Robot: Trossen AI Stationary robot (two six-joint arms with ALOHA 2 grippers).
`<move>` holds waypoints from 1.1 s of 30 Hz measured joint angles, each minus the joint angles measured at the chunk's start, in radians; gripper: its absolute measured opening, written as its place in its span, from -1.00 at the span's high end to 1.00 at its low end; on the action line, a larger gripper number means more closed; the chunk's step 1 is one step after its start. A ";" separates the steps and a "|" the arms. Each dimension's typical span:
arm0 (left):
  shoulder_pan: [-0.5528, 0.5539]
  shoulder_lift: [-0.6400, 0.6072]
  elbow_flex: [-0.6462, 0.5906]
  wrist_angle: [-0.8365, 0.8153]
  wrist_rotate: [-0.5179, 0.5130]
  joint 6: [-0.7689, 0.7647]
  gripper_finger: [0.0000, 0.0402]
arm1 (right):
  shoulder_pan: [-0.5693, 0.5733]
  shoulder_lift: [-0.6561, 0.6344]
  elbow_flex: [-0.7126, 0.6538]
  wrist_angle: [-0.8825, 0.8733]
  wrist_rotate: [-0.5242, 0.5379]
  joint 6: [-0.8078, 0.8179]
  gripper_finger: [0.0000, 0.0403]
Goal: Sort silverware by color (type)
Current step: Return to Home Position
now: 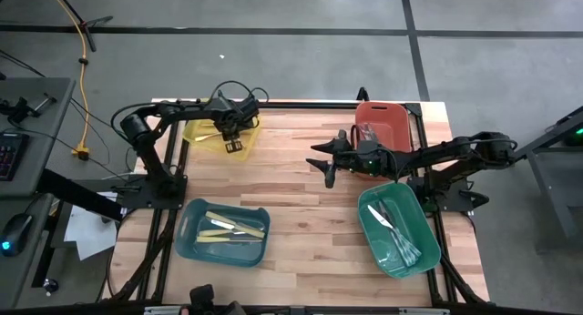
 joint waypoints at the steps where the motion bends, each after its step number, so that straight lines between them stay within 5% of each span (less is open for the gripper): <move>1: 0.000 -0.001 0.001 -0.006 -0.007 0.006 0.56 | 0.000 0.000 0.000 0.000 0.000 0.000 -0.02; 10: 0.000 -0.045 0.207 -0.202 -0.078 -0.065 0.27 | -0.001 0.000 0.000 0.009 0.000 -0.003 -0.02; 13: 0.000 -0.133 0.232 -0.136 0.010 -0.131 0.26 | 0.000 0.000 0.000 0.011 0.000 -0.010 -0.02; 16: -0.004 -0.271 0.194 -0.001 0.205 -0.183 0.26 | 0.000 0.000 0.000 0.013 0.000 -0.011 -0.02; 19: -0.025 -0.439 0.101 0.134 0.426 -0.217 0.26 | 0.000 0.000 0.000 0.015 0.000 -0.023 -0.02; 22: -0.073 -0.619 -0.032 0.253 0.535 -0.241 0.26 | -0.001 0.000 0.000 0.018 0.000 -0.037 -0.02; 27: -0.193 -0.909 -0.330 0.524 0.573 -0.358 0.26 | 0.000 0.000 0.000 0.043 0.000 -0.037 -0.02; 33: -0.324 -1.139 -0.682 1.049 0.575 -0.472 0.26 | 0.000 0.000 0.000 0.059 0.000 -0.037 -0.02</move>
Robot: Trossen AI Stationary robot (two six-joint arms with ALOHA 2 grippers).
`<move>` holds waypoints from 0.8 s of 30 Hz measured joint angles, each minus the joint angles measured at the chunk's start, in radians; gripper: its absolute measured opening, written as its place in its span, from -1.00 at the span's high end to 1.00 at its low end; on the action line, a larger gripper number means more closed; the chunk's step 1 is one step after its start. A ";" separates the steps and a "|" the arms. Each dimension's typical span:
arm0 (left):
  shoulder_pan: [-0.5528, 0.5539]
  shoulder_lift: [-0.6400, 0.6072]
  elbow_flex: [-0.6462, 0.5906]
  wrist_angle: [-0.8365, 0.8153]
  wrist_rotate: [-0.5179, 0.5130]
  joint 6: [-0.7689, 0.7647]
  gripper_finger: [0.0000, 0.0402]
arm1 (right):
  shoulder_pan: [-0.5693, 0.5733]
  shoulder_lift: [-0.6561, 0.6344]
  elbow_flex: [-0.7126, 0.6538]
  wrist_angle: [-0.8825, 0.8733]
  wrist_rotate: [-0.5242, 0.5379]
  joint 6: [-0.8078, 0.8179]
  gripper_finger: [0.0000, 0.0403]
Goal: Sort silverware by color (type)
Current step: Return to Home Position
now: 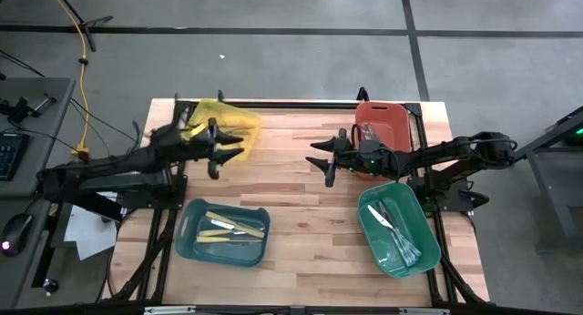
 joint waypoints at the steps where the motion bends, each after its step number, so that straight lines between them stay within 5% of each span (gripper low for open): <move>1: -0.013 -0.017 -0.039 0.073 0.000 -0.003 0.26 | 0.000 0.000 0.000 0.000 0.000 0.000 -0.02; 5: -0.047 -0.055 -0.116 0.217 -0.001 -0.002 0.26 | 0.000 0.000 0.000 0.001 0.000 -0.001 -0.02; 17: -0.248 -0.052 -0.108 0.201 -0.004 0.034 0.28 | 0.000 0.000 0.000 0.001 0.000 -0.008 -0.02; 24: -0.366 -0.052 -0.099 0.190 -0.126 0.164 0.38 | 0.000 0.000 0.000 0.001 0.000 -0.008 -0.02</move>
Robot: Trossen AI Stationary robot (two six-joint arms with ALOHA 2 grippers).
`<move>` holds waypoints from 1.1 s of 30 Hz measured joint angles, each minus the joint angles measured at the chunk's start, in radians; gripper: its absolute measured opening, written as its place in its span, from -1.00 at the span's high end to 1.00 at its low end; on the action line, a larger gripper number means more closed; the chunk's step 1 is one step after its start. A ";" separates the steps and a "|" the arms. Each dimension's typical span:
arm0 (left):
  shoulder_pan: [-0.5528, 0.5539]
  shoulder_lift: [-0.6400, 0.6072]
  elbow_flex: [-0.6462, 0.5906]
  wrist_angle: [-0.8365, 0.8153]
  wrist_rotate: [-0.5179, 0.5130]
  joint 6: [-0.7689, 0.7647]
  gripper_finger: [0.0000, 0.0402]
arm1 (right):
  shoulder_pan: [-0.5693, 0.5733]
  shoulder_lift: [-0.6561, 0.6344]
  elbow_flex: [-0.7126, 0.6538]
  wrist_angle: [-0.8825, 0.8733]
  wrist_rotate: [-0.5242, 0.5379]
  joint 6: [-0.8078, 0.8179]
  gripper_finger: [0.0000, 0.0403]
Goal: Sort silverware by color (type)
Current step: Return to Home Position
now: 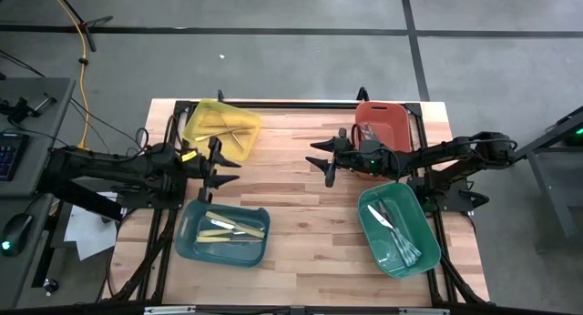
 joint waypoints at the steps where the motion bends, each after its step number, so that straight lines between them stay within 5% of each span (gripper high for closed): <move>1: -0.002 0.000 0.000 0.000 0.001 0.017 0.40 | 0.000 0.000 0.000 0.000 0.000 0.000 -0.02; 11: 0.026 -0.030 0.000 -0.081 0.018 0.116 0.95 | 0.000 0.000 0.000 -0.001 0.000 0.000 -0.02; 21: 0.069 -0.167 -0.002 -0.245 0.017 0.115 1.00 | 0.000 0.000 0.000 -0.031 0.000 0.026 -0.02; 33: 0.069 -0.286 -0.169 -0.097 0.020 0.053 1.00 | 0.000 0.000 0.000 -0.031 0.000 0.026 -0.02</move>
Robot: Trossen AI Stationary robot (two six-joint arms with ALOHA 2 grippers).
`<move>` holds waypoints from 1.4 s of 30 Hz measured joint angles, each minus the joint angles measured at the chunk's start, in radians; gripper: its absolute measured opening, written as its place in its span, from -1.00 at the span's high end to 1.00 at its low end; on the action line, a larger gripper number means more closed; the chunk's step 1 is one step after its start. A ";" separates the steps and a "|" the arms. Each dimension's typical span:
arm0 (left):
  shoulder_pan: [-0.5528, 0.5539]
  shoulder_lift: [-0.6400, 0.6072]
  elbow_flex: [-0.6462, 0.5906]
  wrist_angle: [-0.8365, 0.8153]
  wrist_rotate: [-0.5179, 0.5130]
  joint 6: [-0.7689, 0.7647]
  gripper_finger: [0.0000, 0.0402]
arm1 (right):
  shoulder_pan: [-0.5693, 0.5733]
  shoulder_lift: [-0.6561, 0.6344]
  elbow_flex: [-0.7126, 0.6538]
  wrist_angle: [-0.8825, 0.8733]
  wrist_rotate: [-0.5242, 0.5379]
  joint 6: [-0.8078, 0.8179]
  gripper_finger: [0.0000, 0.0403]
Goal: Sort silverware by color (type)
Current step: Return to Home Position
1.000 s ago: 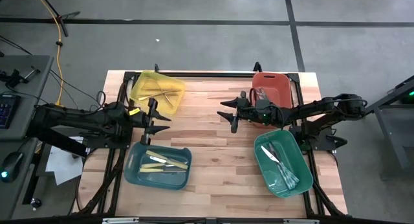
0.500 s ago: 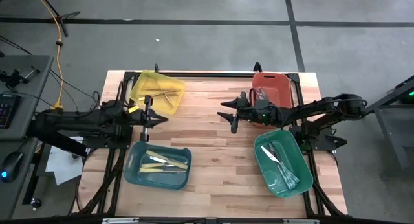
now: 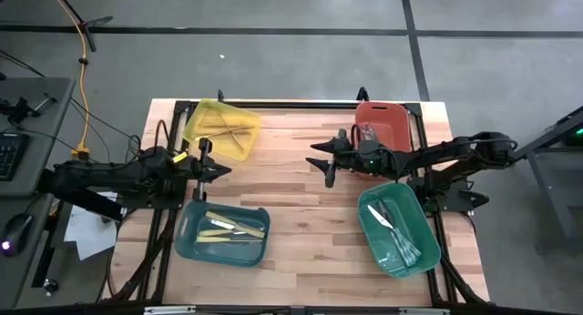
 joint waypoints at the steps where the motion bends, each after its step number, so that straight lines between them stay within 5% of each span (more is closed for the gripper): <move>1: 0.000 -0.005 0.000 -0.001 0.005 -0.002 1.00 | 0.000 0.000 0.000 0.000 0.000 0.000 -0.02; 10: 0.000 -0.024 -0.001 -0.108 0.026 -0.028 1.00 | 0.000 0.000 0.000 0.000 0.000 0.000 -0.02; 15: 0.000 -0.033 -0.070 0.018 0.025 -0.028 1.00 | 0.000 0.000 0.000 0.000 0.000 0.000 -0.02; 24: 0.000 -0.065 -0.076 0.006 0.000 -0.028 1.00 | 0.000 0.000 0.000 -0.003 0.000 0.000 -0.02; 42: 0.001 -0.065 -0.076 -0.339 -0.056 0.009 1.00 | 0.000 0.000 0.000 -0.037 0.000 0.000 -0.02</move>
